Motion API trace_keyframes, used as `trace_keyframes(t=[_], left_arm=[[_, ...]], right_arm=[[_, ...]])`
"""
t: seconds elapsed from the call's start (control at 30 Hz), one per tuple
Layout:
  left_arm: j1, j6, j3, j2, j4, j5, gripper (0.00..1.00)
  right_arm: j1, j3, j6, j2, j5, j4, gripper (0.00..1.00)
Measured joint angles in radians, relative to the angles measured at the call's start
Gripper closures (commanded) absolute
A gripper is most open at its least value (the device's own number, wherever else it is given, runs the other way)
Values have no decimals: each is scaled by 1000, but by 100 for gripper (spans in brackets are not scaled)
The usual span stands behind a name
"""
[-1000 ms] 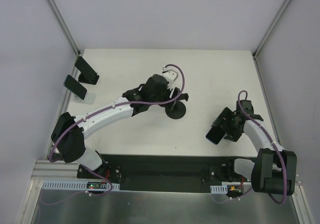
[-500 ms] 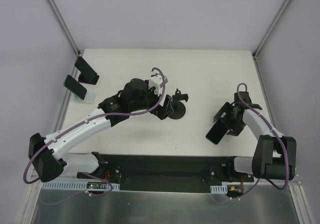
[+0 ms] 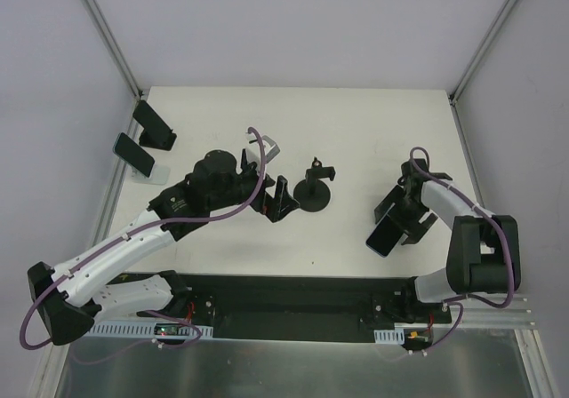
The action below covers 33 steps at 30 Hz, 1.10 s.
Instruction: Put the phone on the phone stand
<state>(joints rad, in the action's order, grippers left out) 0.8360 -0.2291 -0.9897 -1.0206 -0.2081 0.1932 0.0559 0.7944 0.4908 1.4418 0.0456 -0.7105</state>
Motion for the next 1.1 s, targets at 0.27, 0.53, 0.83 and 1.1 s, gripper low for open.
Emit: trace_keyframes(t=[0.27,0.53,0.83,1.1], left_arm=[[0,-8,8,8,-1,15,1],[0,-14,26,47,-5,15,1],[0,-15,47,74,-16,14,1],[0,-19,42,66,-24,15,1]], right_arm=[[11,-6,21,37,0,28,19],[11,13,26,72,11,5,61],[18,2,24,58,13,15,99],[68,-161,-115,-185,-63,179,99]])
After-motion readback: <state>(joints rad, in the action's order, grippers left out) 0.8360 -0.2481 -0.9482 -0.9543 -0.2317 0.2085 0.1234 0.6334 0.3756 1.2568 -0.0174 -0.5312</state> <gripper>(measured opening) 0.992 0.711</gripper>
